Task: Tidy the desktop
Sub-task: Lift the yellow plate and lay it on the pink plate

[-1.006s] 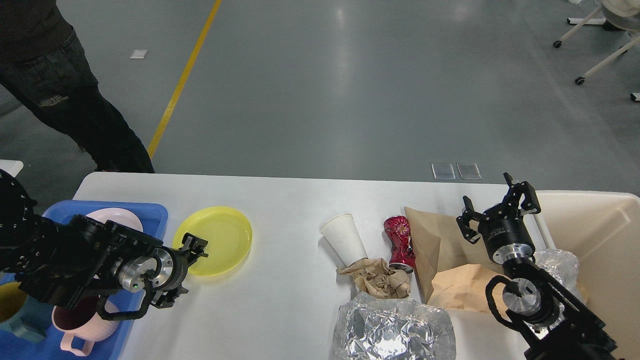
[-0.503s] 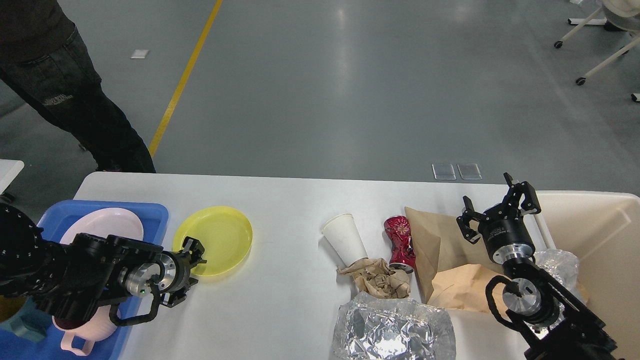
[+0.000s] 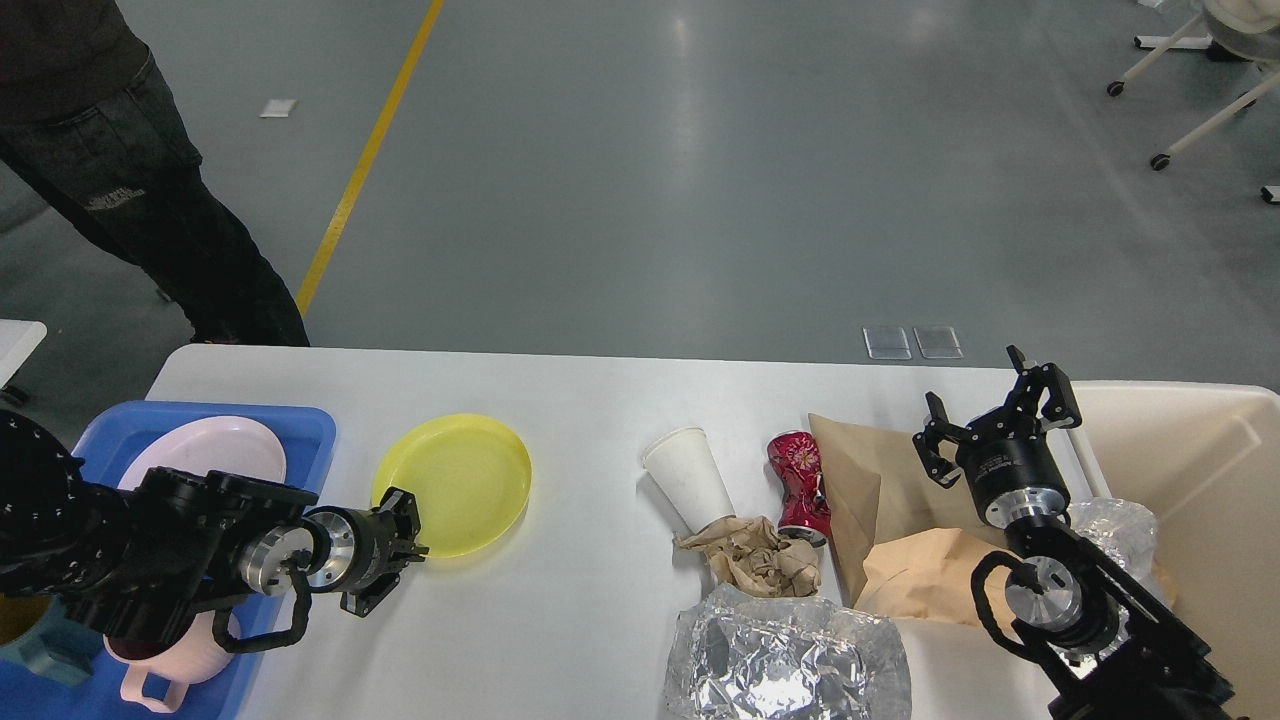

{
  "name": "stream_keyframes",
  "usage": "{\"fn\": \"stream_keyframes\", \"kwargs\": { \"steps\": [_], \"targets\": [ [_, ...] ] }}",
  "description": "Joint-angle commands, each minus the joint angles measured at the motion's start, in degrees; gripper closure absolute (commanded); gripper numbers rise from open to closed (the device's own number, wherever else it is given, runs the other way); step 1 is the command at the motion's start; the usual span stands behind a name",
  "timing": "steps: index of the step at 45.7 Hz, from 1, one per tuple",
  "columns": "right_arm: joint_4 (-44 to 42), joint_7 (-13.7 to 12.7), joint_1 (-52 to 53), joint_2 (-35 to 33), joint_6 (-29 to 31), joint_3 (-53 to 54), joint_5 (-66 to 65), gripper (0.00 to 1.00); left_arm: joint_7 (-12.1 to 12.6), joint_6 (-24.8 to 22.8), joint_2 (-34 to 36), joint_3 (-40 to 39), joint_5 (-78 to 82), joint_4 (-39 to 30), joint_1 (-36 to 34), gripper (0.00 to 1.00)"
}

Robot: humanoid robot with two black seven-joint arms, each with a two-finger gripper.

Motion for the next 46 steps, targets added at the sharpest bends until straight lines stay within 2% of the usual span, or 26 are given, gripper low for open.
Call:
{"fn": "stream_keyframes", "kwargs": {
  "steps": [1,4,8,11,14,19,20,34,39,46],
  "targets": [
    [0.0,0.1,0.0,0.0,0.0,0.1,0.0,0.00,0.2,-0.7,0.0,0.0,0.1,-0.1,-0.3,1.00],
    [0.0,0.1,0.0,0.0,0.0,0.0,0.0,0.00,0.9,-1.1,0.1,0.2,0.2,-0.6,-0.8,1.00],
    [0.0,0.1,0.0,0.0,0.0,0.0,0.0,0.00,3.8,-1.3,0.5,0.7,1.1,-1.8,-2.5,1.00],
    [0.0,0.1,0.0,0.0,0.0,0.1,0.0,0.00,6.8,-2.3,1.6,2.4,1.9,-4.5,-5.8,1.00],
    [0.0,0.0,0.0,0.0,0.0,0.0,0.0,0.00,7.8,-5.0,3.2,5.1,2.5,-7.7,-10.4,1.00],
    [0.0,0.0,0.0,0.0,0.0,0.0,0.0,0.00,8.0,-8.7,5.9,9.8,2.5,-13.4,-20.2,1.00],
    [0.0,0.0,0.0,0.0,0.0,0.1,0.0,0.00,8.0,-9.1,6.7,11.7,2.5,-16.1,-24.3,1.00],
    [0.0,0.0,0.0,0.0,0.0,0.0,0.0,0.00,8.4,-10.5,9.4,26.5,2.0,-38.4,-58.6,1.00],
    [0.0,0.0,0.1,0.0,0.0,0.1,0.0,0.00,9.0,-15.6,8.3,32.1,1.6,-41.8,-69.0,1.00],
    [0.0,0.0,0.0,0.0,0.0,0.0,0.0,0.00,10.1,-24.5,3.3,39.0,1.3,-43.6,-78.6,1.00]
  ]
}}
